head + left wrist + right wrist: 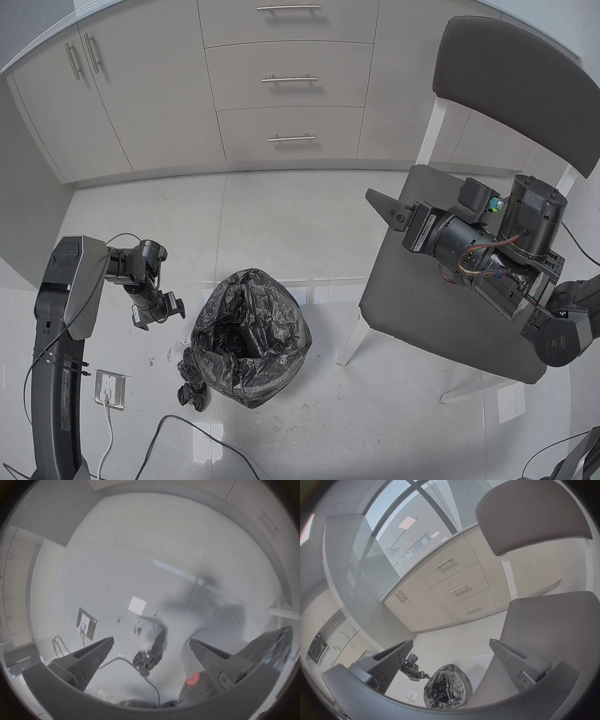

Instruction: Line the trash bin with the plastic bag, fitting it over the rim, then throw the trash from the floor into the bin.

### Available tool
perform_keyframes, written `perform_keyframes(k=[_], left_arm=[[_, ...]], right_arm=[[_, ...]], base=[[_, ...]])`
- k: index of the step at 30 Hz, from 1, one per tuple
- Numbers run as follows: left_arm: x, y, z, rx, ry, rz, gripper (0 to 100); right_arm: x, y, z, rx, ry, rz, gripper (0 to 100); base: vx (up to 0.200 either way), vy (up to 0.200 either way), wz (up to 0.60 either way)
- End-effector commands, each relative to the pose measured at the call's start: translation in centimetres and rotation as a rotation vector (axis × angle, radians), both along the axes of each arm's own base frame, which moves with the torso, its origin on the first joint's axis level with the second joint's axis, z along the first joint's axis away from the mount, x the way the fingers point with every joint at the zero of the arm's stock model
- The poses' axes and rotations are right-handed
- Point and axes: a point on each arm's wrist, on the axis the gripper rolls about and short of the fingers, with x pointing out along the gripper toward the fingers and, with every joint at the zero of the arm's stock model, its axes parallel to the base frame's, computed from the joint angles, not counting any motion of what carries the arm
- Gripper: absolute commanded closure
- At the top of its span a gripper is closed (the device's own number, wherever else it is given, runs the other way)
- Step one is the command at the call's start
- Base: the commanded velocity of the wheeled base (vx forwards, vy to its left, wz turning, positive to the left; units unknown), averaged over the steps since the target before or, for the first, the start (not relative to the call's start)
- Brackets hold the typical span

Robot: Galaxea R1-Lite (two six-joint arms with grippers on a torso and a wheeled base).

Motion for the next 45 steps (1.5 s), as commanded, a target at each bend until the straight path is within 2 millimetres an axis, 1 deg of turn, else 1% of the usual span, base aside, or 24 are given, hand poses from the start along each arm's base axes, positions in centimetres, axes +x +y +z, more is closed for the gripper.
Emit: perform_keyframes(k=[1,2,3,4,5,8,9,10,13,15,16,20,24,25,27,28,30,35,40,45], left_arm=[[-0.6,-0.3,-5.9,-0.014,0.156,0.034,0],[-0.9,-0.3,-6.8,-0.018,0.183,0.049,0],[-1.0,-0.3,-7.2,-0.019,0.194,0.052,0],[-1.7,-0.6,-9.1,-0.016,0.264,0.055,0],[-2.1,-0.7,-9.9,-0.015,0.304,0.053,0],[-4.2,-1.1,-13.1,-0.007,0.489,0.065,0],[-4.6,-1.2,-13.8,-0.006,0.524,0.071,0],[-5.6,-1.3,-15.3,-0.001,0.601,0.086,0],[-8.1,-1.3,-18.5,0.013,0.783,0.101,0],[-8.1,-1.3,-18.5,0.013,0.783,0.101,0],[-8.9,-1.7,-18.7,0.018,0.858,0.095,0],[-8.8,-1.8,-18.8,0.018,0.84,0.106,0],[-8.6,-1.9,-18.9,0.022,0.81,0.194,0],[-8.4,-2.0,-18.7,0.019,0.801,0.2,0],[-7.7,-2.1,-17.6,0.005,0.754,0.204,0],[-7.7,-2.1,-17.6,0.004,0.752,0.204,0],[-6.8,-2.2,-17.0,-0.036,0.679,0.201,0],[-4.9,-2.6,-16.2,-0.064,0.514,0.185,0],[-4.2,-3.0,-14.9,-0.069,0.463,0.165,0],[-3.5,-3.0,-15.1,-0.088,0.397,0.144,0]], right_arm=[[0.4,0.2,-0.6,-0.005,0.016,0.001,0],[0.4,0.2,-0.6,-0.001,0.019,0.002,0],[0.4,0.2,-0.6,-0.001,0.019,0.002,0],[0.5,0.3,-0.7,0.0,0.022,0.003,0],[0.5,0.3,-0.8,-0.001,0.025,0.003,0],[0.6,0.3,-0.8,-0.002,0.026,0.001,0],[0.6,0.3,-0.9,-0.003,0.029,0.003,0],[0.7,0.2,-1.0,-0.004,0.03,0.003,0],[0.7,0.1,-0.9,-0.003,0.029,0.003,0],[0.7,0.1,-0.9,-0.003,0.029,0.003,0],[0.8,0.0,-0.8,0.001,0.022,-0.002,0],[0.8,0.1,-0.8,0.019,-0.008,0.007,0],[0.8,-0.1,-0.9,0.028,-0.026,0.043,0],[0.8,-0.1,-0.9,0.028,-0.026,0.044,0],[0.9,-0.3,-0.9,0.029,-0.027,0.04,0],[0.9,-0.3,-0.9,0.029,-0.027,0.04,0],[1.0,-0.4,-1.0,0.029,-0.027,0.035,0],[1.1,-0.5,-1.0,0.03,-0.029,0.043,0],[1.4,-0.5,-1.3,0.03,-0.029,0.037,0],[1.5,-0.5,-1.1,0.046,-0.056,0.043,0]], base=[[0.0,0.0,0.0],[0.0,0.0,0.0],[0.0,0.0,0.0],[0.0,0.0,0.0],[0.0,0.0,0.0],[0.0,0.0,0.0],[0.0,0.0,0.0],[0.0,0.0,0.0],[0.0,0.0,0.0],[0.0,0.0,0.0],[0.0,0.0,0.0],[0.0,0.0,0.0],[0.0,0.0,0.0],[0.0,0.0,0.0],[0.0,0.0,0.0],[0.0,0.0,0.0],[0.0,0.0,0.0],[0.0,0.0,0.0],[0.0,0.0,0.0],[0.0,0.0,0.0]])
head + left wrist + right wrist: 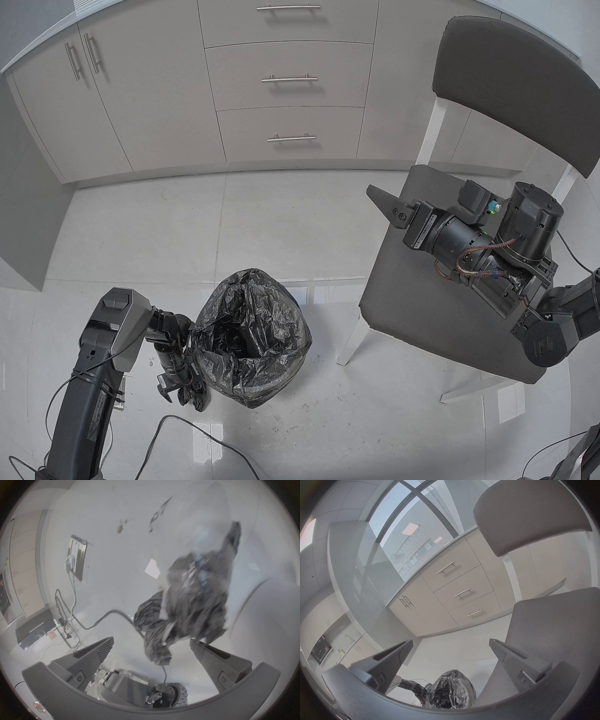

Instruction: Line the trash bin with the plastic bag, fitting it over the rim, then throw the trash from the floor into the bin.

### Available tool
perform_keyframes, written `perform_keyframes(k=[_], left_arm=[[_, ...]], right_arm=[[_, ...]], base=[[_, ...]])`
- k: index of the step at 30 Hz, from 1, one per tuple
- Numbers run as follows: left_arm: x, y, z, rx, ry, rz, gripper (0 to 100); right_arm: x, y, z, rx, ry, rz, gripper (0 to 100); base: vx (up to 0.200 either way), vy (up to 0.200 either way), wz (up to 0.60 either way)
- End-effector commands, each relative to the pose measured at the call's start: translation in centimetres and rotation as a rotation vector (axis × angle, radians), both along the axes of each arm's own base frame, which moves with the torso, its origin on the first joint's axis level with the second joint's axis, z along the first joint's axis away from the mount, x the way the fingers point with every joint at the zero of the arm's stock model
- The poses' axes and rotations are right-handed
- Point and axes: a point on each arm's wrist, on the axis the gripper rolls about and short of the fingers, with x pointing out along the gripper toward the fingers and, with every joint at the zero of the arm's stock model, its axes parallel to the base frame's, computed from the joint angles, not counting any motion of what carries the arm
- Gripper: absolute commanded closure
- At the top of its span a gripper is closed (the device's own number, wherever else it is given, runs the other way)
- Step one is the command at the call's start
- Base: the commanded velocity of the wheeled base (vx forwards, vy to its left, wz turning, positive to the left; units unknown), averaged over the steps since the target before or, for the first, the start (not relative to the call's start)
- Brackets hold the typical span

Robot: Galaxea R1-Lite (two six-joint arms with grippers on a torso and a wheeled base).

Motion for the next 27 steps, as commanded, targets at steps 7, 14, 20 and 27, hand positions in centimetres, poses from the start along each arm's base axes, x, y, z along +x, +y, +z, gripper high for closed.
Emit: perform_keyframes(k=[7,14,20,27], left_arm=[[0.5,0.1,-1.2,0.002,-0.067,-0.099,0],[0.5,0.1,-1.7,0.002,-0.07,-0.11,0],[0.5,0.1,-1.6,0.01,-0.071,-0.181,0],[0.6,0.1,-1.4,0.01,-0.078,-0.185,0]], right_arm=[[0.1,0.1,-0.2,0.018,0.002,0.022,0],[0.0,0.0,-0.1,0.018,0.001,0.028,0],[0.1,0.0,-0.1,0.017,0.002,0.028,0],[0.1,0.1,-0.2,0.014,0.004,0.029,0]], base=[[0.0,0.0,0.0],[0.0,0.0,0.0],[0.0,0.0,0.0],[0.0,0.0,0.0]])
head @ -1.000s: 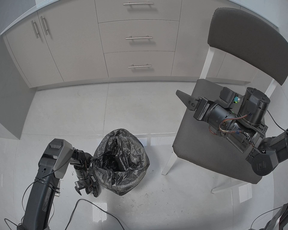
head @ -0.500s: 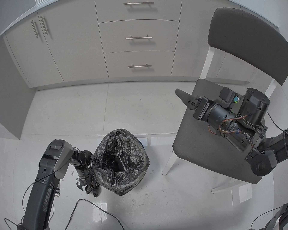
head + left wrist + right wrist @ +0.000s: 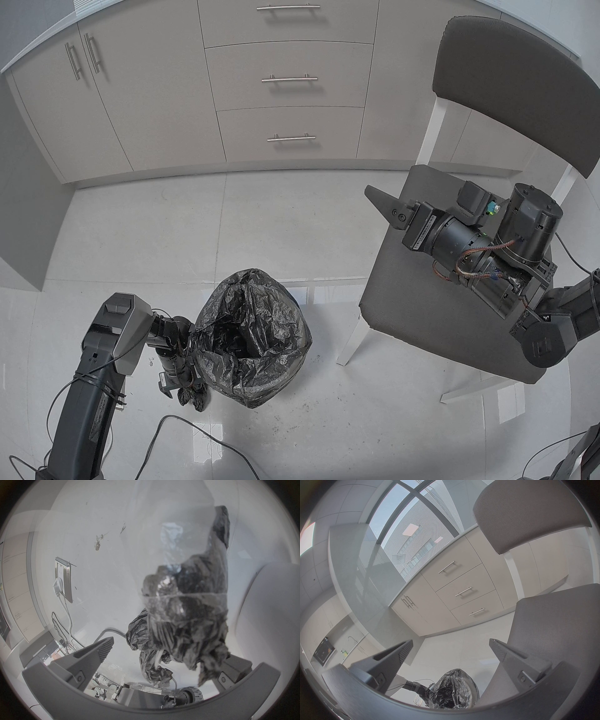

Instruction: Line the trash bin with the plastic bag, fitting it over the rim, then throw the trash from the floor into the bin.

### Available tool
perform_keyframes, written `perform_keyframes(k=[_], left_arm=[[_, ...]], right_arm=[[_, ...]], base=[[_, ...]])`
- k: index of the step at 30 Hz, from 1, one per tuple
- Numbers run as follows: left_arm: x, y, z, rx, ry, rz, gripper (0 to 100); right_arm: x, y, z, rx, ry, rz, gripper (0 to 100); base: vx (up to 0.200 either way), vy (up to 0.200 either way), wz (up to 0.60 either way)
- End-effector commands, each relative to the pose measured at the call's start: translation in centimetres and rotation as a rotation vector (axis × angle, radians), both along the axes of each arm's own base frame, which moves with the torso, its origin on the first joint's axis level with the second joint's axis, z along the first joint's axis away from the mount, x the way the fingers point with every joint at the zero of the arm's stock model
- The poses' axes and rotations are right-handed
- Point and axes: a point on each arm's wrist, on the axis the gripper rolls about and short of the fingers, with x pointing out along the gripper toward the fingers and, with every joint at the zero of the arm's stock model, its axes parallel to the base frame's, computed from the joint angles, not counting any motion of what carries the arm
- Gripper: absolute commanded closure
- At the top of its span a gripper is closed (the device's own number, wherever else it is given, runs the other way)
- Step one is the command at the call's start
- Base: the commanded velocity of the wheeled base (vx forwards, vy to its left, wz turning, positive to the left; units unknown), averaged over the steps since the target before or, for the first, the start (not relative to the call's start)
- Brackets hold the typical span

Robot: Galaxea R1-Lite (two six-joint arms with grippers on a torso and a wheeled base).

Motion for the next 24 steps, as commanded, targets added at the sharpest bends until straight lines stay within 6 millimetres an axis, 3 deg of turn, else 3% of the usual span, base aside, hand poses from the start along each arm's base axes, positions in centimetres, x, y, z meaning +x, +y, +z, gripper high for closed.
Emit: perform_keyframes(k=[1,2,9,14,17,24], left_arm=[[0.1,0.0,0.1,0.0,-0.006,0.0,0],[0.1,0.0,0.2,-0.001,-0.01,0.0,100],[0.6,0.0,0.5,-0.001,-0.055,-0.003,100],[1.0,0.5,2.1,0.001,-0.067,-0.001,100],[0.6,0.5,3.8,0.032,-0.01,-0.002,100],[-1.1,-0.2,10.7,-0.023,0.166,-0.008,100]], right_arm=[[0.0,0.0,-0.1,-0.001,0.002,0.0,0],[0.0,0.0,0.0,0.0,0.001,0.0,0],[-0.2,0.0,0.3,0.019,-0.008,0.001,0],[-0.2,-0.1,0.4,0.037,-0.017,0.004,0],[-0.2,0.0,0.3,0.031,-0.01,0.005,0],[-0.4,-0.1,0.5,0.033,-0.014,0.005,0]], base=[[0.0,0.0,0.0],[0.0,0.0,0.0],[0.0,0.0,0.0],[0.0,0.0,0.0],[0.0,0.0,0.0],[0.0,0.0,0.0]])
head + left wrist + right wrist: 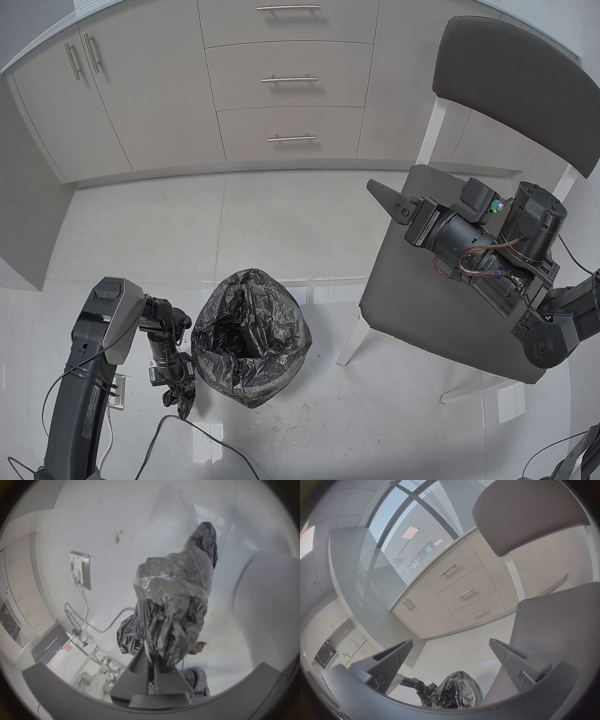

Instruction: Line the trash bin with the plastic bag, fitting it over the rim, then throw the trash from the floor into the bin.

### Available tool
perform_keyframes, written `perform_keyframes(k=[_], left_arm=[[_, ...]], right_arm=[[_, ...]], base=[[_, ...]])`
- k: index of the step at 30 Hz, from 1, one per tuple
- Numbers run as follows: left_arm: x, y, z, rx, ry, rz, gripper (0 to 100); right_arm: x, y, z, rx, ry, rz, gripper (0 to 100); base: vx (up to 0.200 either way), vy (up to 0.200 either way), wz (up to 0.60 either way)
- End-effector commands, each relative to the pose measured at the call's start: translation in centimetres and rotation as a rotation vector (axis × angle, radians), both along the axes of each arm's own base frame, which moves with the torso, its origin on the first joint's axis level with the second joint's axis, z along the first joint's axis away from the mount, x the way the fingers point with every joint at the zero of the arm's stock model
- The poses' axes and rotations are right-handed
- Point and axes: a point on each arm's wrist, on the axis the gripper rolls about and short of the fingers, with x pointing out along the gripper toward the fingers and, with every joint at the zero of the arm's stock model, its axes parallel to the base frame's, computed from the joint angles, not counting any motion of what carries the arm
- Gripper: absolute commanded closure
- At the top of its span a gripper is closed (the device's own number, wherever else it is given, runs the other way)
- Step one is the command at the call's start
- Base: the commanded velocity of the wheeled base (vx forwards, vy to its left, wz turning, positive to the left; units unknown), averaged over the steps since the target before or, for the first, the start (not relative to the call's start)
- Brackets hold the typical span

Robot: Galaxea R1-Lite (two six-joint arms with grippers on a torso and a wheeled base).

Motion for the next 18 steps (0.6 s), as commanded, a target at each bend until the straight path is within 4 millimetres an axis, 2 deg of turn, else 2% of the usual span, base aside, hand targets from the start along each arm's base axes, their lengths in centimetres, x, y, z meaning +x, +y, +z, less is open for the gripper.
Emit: perform_keyframes(k=[1,4,5,6,10,18], left_arm=[[-0.2,-0.7,7.1,-0.04,0.019,-0.001,100],[-0.7,-1.0,10.4,-0.05,0.03,0.01,100],[-0.7,-1.0,10.4,-0.05,0.03,0.01,100],[-1.0,-1.1,12.9,-0.075,0.009,0.042,100],[-2.0,-1.0,18.5,-0.123,-0.039,0.06,100],[-5.3,-1.4,26.9,-0.247,-0.088,0.06,100]], right_arm=[[-0.1,0.0,0.2,0.002,-0.004,0.001,0],[-0.2,-0.2,0.5,0.008,-0.011,0.0,0],[-0.2,-0.2,0.5,0.008,-0.011,0.0,0],[-0.4,-0.3,0.7,0.012,-0.018,0.0,0],[-0.5,-0.1,0.6,0.001,-0.003,0.004,0],[-1.3,-0.4,1.1,0.001,-0.005,0.013,0]], base=[[0.0,0.0,0.0],[0.0,0.0,0.0],[0.0,0.0,0.0],[0.0,0.0,0.0],[0.0,0.0,0.0],[0.0,0.0,0.0]])
